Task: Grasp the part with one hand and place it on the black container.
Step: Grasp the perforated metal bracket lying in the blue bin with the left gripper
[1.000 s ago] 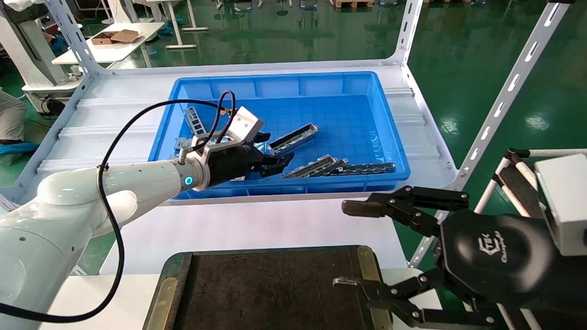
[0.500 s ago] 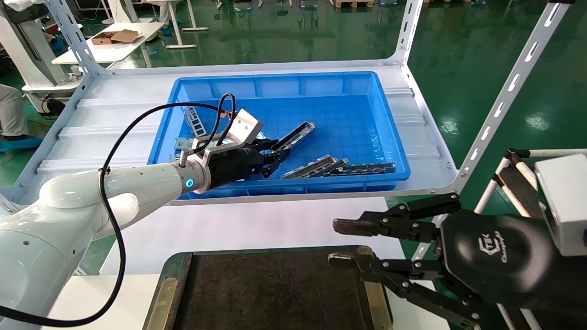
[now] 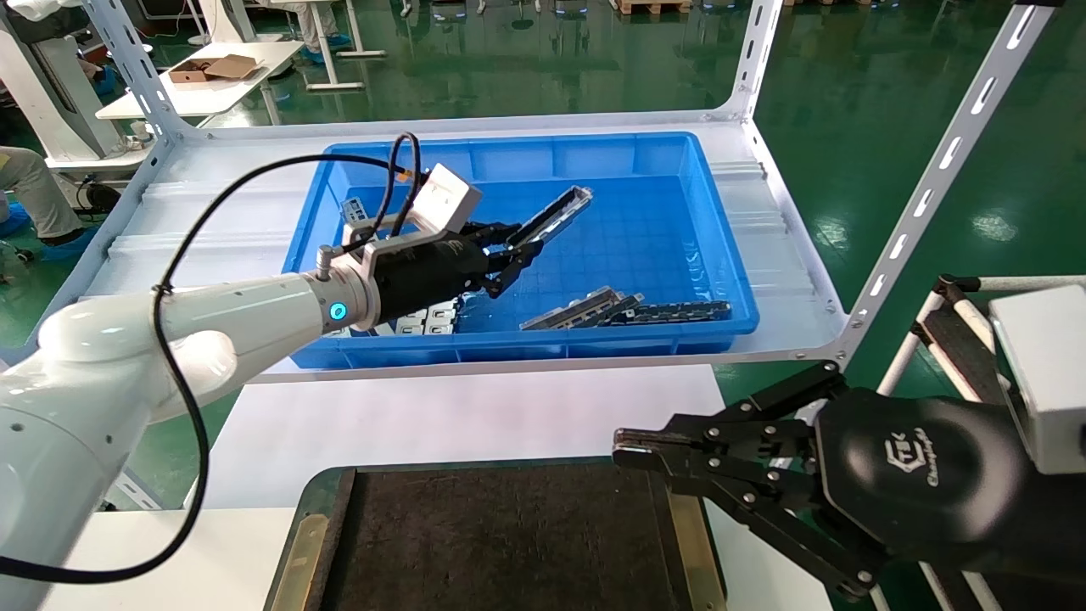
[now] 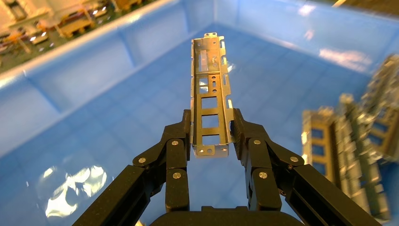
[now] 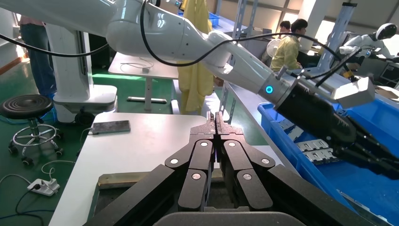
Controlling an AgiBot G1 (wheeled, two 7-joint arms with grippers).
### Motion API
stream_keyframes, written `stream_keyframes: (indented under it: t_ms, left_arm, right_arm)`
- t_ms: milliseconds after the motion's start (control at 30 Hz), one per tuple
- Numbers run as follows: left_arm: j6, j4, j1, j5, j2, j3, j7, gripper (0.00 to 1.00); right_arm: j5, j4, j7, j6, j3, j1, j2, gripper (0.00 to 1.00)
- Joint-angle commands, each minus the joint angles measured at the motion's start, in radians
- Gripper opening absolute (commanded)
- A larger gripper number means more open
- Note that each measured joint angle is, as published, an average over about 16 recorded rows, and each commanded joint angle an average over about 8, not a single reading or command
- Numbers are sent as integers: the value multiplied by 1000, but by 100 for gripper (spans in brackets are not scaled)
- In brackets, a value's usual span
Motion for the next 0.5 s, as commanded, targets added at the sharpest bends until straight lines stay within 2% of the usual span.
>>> stream_keyframes:
  t_ms: [33, 267, 500]
  left_arm:
    - [30, 3, -10, -15, -7, -6, 9, 0]
    - [274, -11, -16, -41, -77, -14, 51, 0]
    - [437, -36, 12, -56, -133, -17, 64, 0]
  right_arm:
    - [0, 0, 0, 0, 0, 0, 0, 0]
    - [0, 0, 0, 0, 0, 0, 0, 0]
    - [0, 0, 0, 0, 0, 0, 0, 0]
